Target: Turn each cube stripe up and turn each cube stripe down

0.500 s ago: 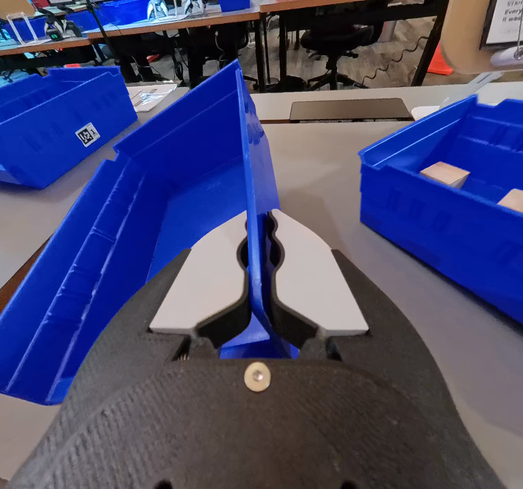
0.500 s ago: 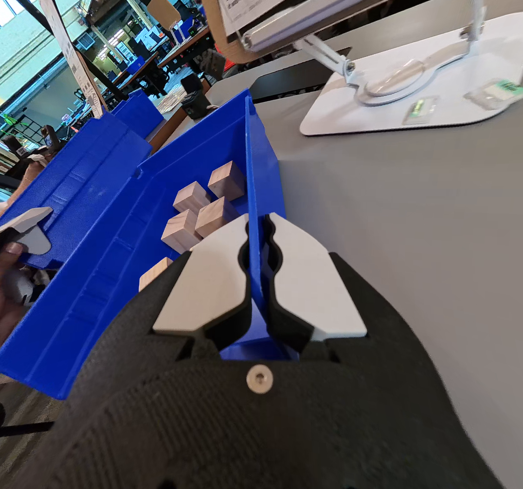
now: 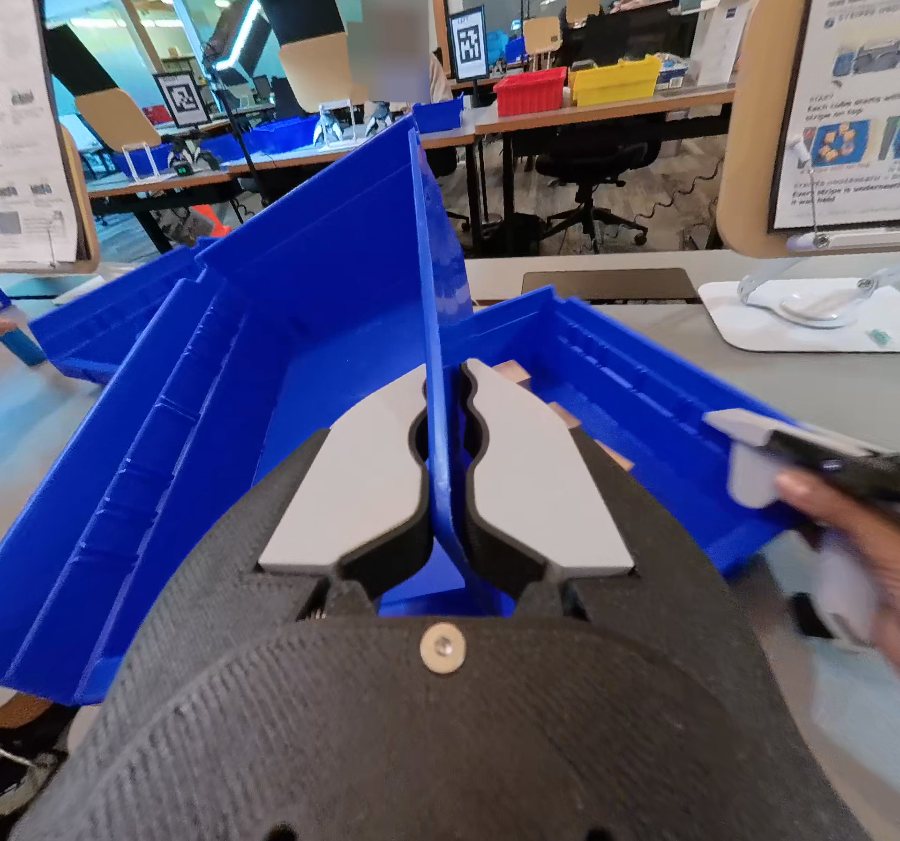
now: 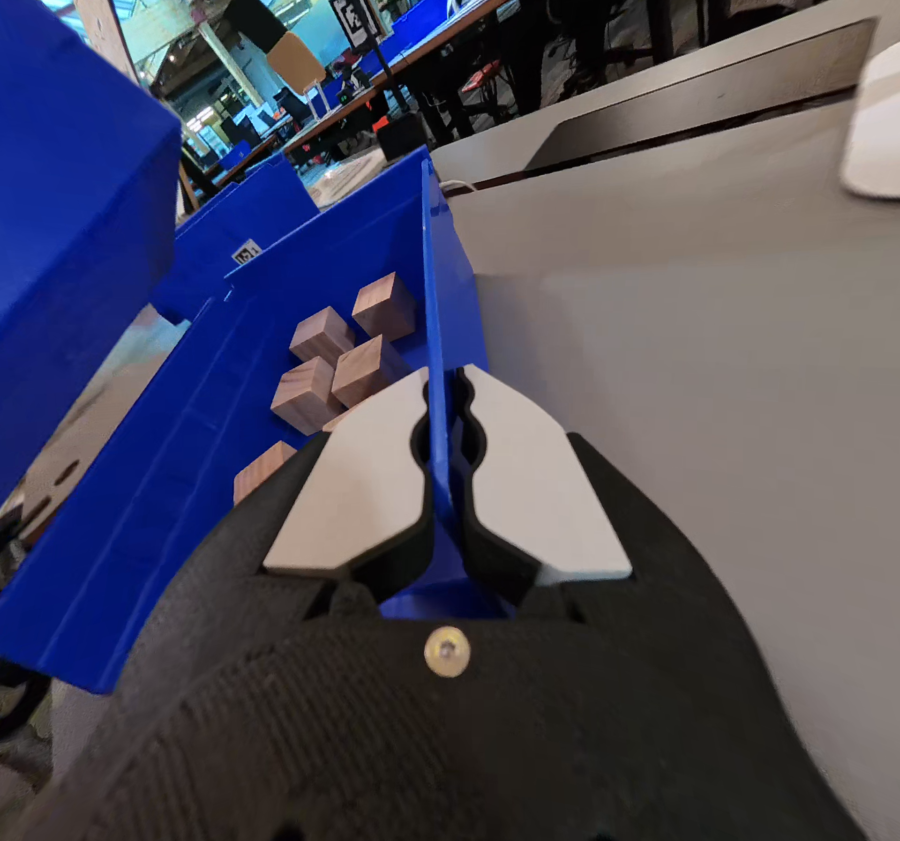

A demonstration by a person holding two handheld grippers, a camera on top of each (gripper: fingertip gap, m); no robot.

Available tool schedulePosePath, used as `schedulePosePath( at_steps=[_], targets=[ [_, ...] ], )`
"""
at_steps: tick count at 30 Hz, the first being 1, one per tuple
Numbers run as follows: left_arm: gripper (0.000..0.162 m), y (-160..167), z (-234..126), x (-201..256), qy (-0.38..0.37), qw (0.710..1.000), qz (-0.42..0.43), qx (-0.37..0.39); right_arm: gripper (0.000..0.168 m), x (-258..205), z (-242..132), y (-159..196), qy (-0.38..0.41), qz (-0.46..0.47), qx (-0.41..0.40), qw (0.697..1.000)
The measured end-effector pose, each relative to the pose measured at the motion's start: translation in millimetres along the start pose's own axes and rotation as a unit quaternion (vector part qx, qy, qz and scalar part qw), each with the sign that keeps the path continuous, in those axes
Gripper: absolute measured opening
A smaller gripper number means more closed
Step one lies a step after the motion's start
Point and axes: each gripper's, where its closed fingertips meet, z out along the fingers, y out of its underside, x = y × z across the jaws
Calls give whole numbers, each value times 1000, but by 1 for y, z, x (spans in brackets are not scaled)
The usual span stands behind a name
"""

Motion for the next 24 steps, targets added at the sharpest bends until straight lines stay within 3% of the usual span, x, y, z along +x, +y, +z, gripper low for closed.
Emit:
schedulePosePath(
  at_steps=[6,14,20,24],
  targets=[
    [6,-21,-11,3,9,1000,-2,23,7,-68,39,28,48,25,27,998],
    [5,-28,-14,12,44,999,-14,26,7,-122,41,60,148,-36,44,987],
    [5,-37,-19,12,44,998,-7,36,29,-163,36,80,81,-66,5,994],
    [5,-42,-23,12,41,998,-1,40,32,-179,26,86,21,-69,-26,997]
  ],
)
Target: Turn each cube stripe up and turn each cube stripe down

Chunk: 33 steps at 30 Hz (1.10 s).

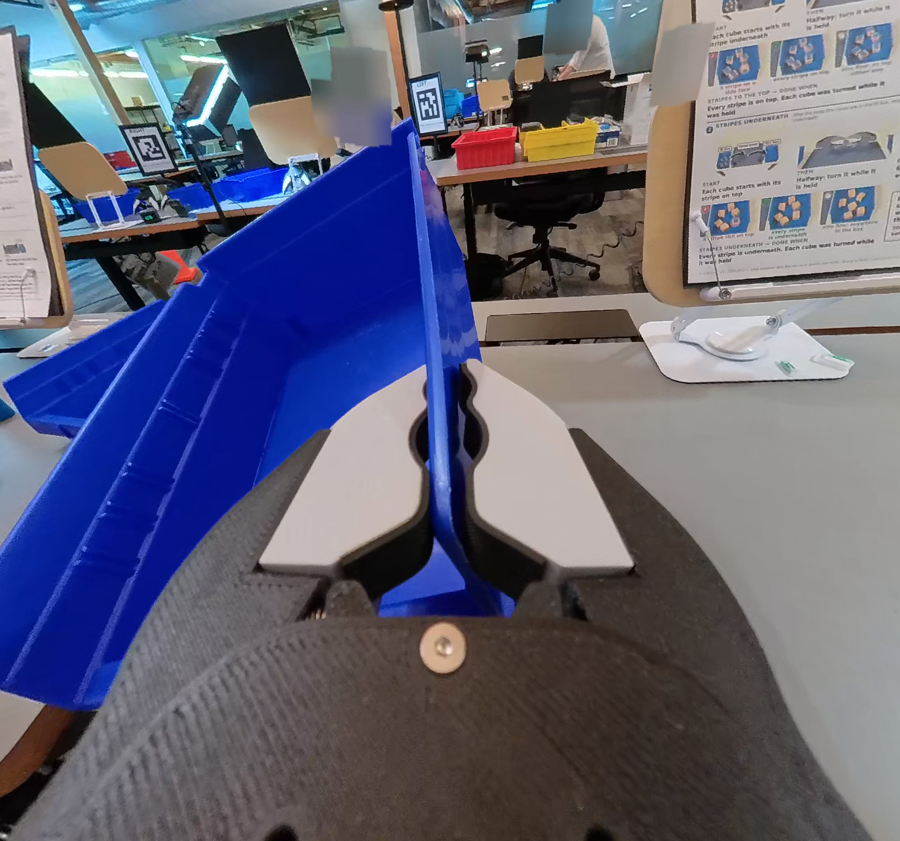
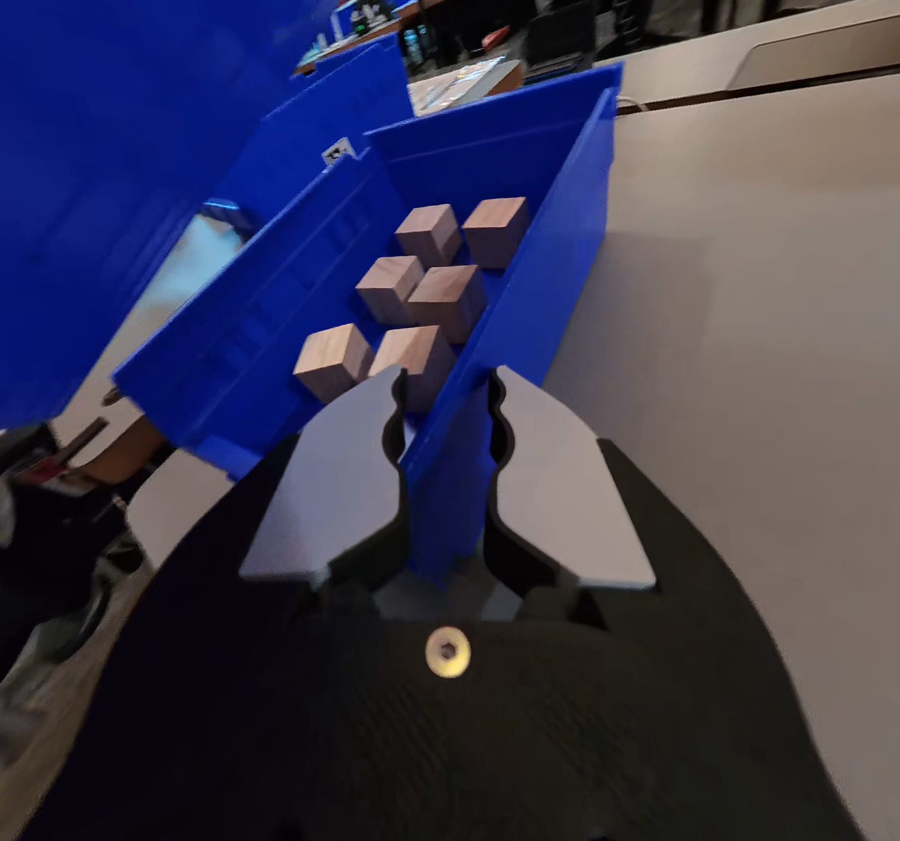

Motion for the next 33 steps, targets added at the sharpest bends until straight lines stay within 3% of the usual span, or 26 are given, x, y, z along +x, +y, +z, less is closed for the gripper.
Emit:
schedulePosePath(
  at_steps=[7,14,21,25,28,33],
  targets=[
    [5,-5,-1,25,36,999,16,5,49,14,-69,-39,-105,-39,48,993],
    [5,-5,-2,111,118,992,35,-9,48,120,-173,-83,-99,-55,82,990],
    [4,30,-13,245,228,971,72,-21,41,249,-286,-124,34,-104,178,978],
    [4,58,-32,329,322,944,66,-25,41,325,-325,-106,119,-85,145,979],
    [3,71,-46,375,388,919,60,-40,41,353,-349,-95,141,-56,105,983],
    [4,81,-55,427,433,893,114,-35,41,373,-393,-92,190,-17,130,973]
  ],
)
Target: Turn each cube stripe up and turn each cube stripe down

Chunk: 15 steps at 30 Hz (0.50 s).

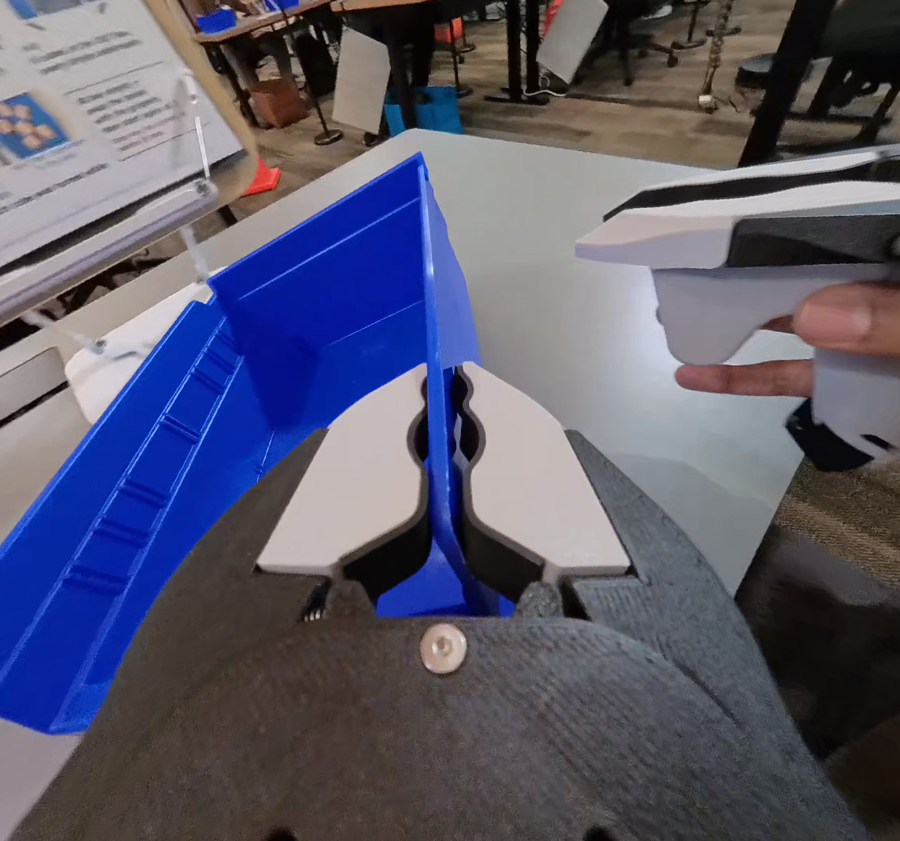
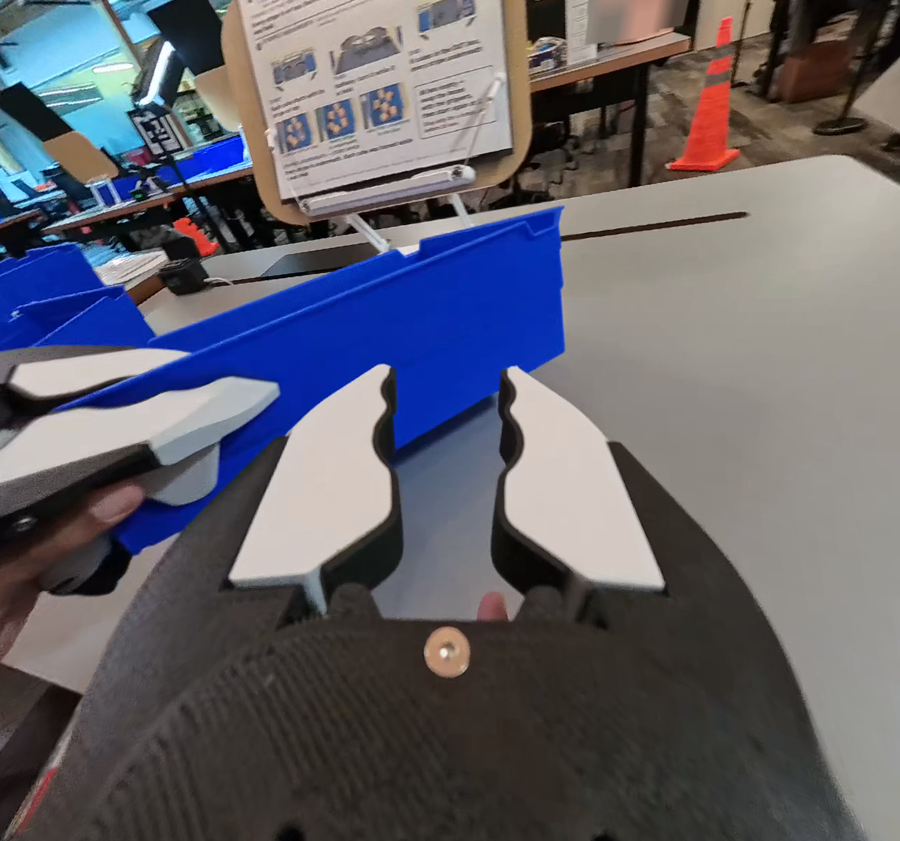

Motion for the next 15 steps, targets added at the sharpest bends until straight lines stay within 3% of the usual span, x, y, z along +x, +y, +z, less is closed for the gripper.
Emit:
schedulePosePath(
  at_steps=[11,15],
  targets=[
    [5,1,105,63,46,998,-33,7,42,60,-73,21,130,57,5,990],
    [20,1,132,93,108,991,-77,-10,42,78,-98,21,168,72,19,983]
  ],
)
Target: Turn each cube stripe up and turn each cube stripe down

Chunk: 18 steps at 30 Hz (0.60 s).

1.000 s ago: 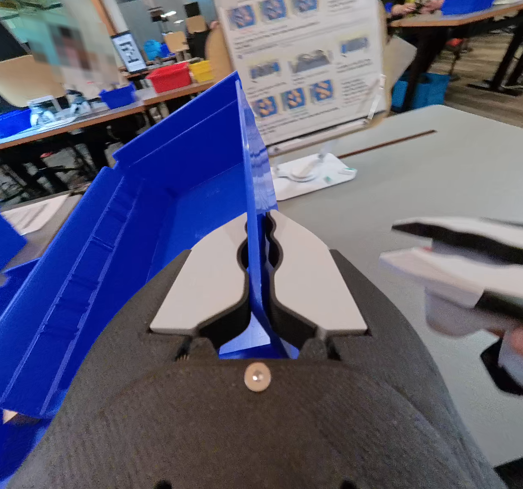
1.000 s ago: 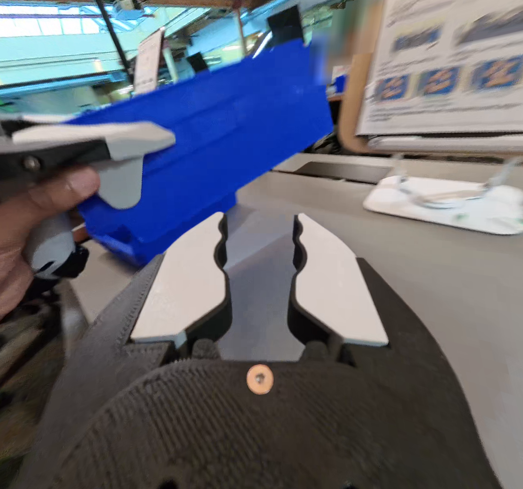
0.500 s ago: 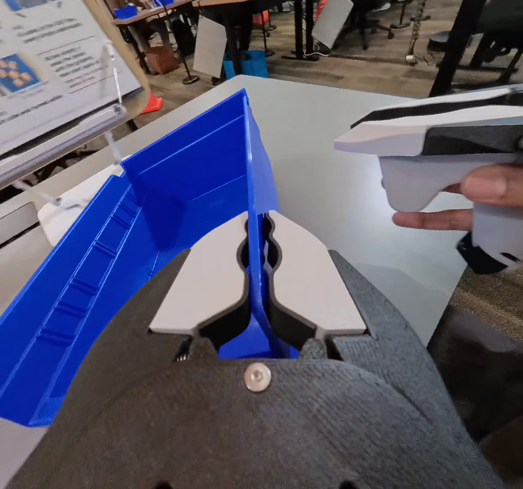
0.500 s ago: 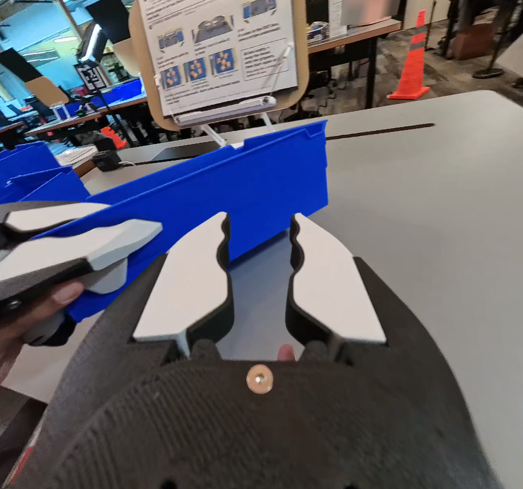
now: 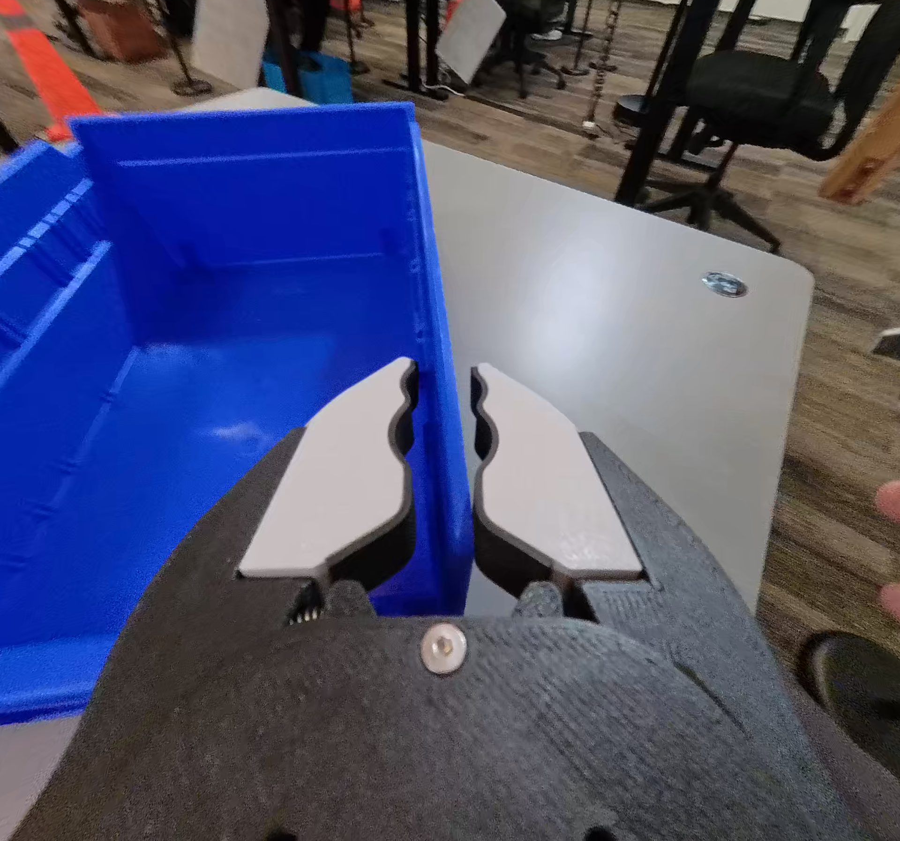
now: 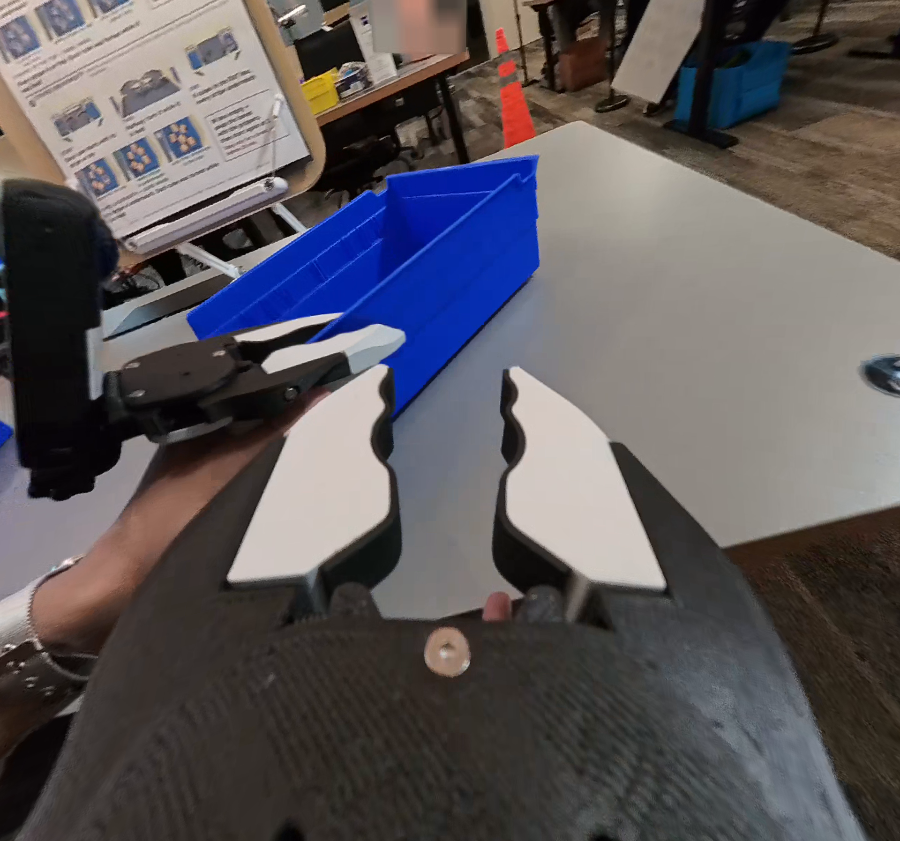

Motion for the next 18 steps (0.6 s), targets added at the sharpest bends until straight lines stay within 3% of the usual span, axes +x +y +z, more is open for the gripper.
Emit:
schedulePosePath(
  at_steps=[8,10,12,15,18],
  targets=[
    [57,-16,54,66,94,992,-73,-36,43,29,-20,-4,34,49,12,998],
    [70,-26,73,82,109,987,-109,-46,43,35,-22,-8,42,51,19,998],
    [74,-36,91,93,124,978,-159,-57,43,40,-23,-10,47,51,23,997],
    [72,-54,114,107,171,941,-285,-59,42,46,-22,-13,50,57,27,997],
    [73,-69,126,118,232,860,-451,-59,42,52,-18,-14,50,65,28,996]
  ],
)
